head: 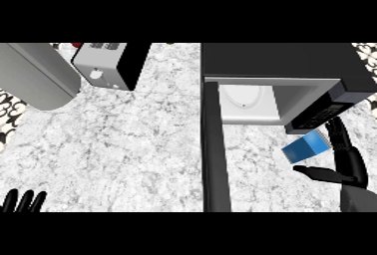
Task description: Pick up the milk, place it into the microwave and close the microwave
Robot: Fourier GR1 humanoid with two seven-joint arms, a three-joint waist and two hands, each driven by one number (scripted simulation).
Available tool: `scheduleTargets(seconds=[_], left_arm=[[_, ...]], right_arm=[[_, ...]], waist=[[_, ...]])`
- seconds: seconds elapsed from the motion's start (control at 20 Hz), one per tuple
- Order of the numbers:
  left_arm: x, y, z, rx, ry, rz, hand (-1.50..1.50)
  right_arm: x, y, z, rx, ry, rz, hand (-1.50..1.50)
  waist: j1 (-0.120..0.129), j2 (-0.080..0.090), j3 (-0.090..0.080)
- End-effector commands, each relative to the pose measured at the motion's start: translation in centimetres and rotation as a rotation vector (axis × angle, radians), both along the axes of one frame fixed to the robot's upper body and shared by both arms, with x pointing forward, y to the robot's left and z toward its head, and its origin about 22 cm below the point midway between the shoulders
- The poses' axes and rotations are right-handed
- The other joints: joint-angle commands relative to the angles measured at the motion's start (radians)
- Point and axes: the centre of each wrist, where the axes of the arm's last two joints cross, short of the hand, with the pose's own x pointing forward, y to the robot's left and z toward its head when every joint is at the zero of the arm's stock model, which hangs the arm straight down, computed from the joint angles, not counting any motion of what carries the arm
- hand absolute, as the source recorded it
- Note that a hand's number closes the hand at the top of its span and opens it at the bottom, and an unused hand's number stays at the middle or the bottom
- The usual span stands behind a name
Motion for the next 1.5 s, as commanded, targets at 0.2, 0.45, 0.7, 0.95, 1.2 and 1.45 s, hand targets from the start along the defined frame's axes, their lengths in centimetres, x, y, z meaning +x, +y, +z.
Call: scheduleTargets(seconds=[0.2, 0.45, 0.7, 0.95, 1.2, 1.45], left_arm=[[1.1, -0.1, 0.1, -0.003, 0.027, 0.0, -1.5], [0.8, 0.2, -0.7, -0.013, 0.009, -0.019, -1.5], [0.5, -0.8, -0.7, -0.006, 0.009, -0.008, -1.5], [0.1, -0.3, -0.3, -0.011, 0.001, -0.013, -1.5], [0.1, -0.5, -0.8, -0.01, 0.017, 0.013, -1.5], [0.5, 0.5, -0.6, -0.011, 0.008, 0.016, -1.5]], right_arm=[[-1.0, 1.9, -2.9, 0.101, 0.025, 0.071, -1.5], [-1.5, 0.8, -3.4, 0.103, 0.001, 0.013, -1.5], [-1.1, 0.8, -3.2, 0.15, -0.051, 0.023, -1.5], [0.7, 0.6, -1.9, 0.281, -0.094, 0.063, 1.5], [1.5, 1.5, -1.6, 0.315, -0.15, 0.07, 1.5], [2.3, 3.1, -1.7, 0.407, -0.11, 0.17, 1.5]], waist=[[-0.002, 0.001, 0.0], [0.009, 0.005, 0.002], [0.008, 0.004, 0.002], [0.012, 0.005, 0.003], [0.006, 0.002, 0.002], [-0.006, -0.003, 0.0]])
